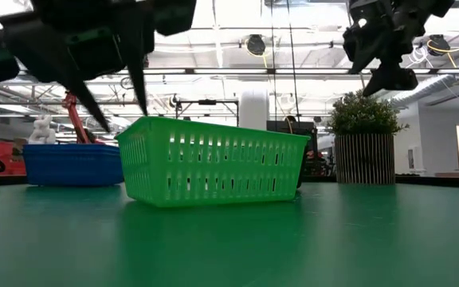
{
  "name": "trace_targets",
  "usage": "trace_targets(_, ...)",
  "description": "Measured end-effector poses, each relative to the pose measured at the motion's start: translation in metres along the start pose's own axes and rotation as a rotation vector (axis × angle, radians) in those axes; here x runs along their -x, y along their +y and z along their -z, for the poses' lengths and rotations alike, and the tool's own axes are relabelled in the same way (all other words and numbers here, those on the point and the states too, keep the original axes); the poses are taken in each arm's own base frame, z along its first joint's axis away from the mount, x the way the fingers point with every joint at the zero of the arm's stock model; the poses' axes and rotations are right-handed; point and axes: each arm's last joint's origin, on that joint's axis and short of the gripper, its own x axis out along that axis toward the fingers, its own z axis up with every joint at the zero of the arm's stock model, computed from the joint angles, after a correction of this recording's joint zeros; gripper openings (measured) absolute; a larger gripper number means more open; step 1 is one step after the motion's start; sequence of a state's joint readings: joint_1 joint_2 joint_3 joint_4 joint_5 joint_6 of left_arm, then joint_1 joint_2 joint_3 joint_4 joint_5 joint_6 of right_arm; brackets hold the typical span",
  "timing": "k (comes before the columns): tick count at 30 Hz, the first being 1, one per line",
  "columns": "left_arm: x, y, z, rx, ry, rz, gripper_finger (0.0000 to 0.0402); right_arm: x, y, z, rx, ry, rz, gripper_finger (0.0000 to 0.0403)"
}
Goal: Stack baskets by color
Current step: Stack the bottom green bin on the top stacked green bins
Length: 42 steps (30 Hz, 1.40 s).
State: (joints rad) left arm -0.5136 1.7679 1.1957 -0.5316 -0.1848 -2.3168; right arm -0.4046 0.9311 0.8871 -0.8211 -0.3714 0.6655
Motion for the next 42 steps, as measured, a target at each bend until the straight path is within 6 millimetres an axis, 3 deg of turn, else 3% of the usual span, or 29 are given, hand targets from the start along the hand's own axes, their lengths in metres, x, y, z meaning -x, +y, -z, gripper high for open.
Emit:
trace_targets(10, -0.004, -0.004, -0.021, -0.048, -0.100, -0.054, 0.0125, 0.013, 0.001, 0.008, 0.034, -0.034, -0.028, 0.0226)
trace_targets(19, -0.012, -0.008, -0.037, -0.144, -0.124, -0.055, 0.0016, 0.019, 0.001, 0.010, 0.050, -0.056, -0.043, 0.0226)
trace_targets(25, -0.008, -0.022, -0.052, -0.195, -0.137, -0.029, 0.0016, 0.016, 0.004, 0.004, 0.026, -0.108, -0.046, 0.0226)
trace_targets(28, 0.008, -0.032, -0.062, -0.232, -0.172, 0.032, 0.0008, 0.014, 0.007, -0.001, 0.008, -0.134, -0.069, 0.0226)
trace_targets(33, 0.054, -0.046, -0.091, -0.359, -0.286, 0.100, 0.0007, 0.010, 0.011, -0.011, -0.041, -0.197, -0.093, 0.0226)
trace_targets(42, 0.141, -0.052, -0.161, -0.711, -0.464, 0.108, 0.0007, -0.005, 0.019, -0.033, -0.134, -0.302, -0.141, 0.0226)
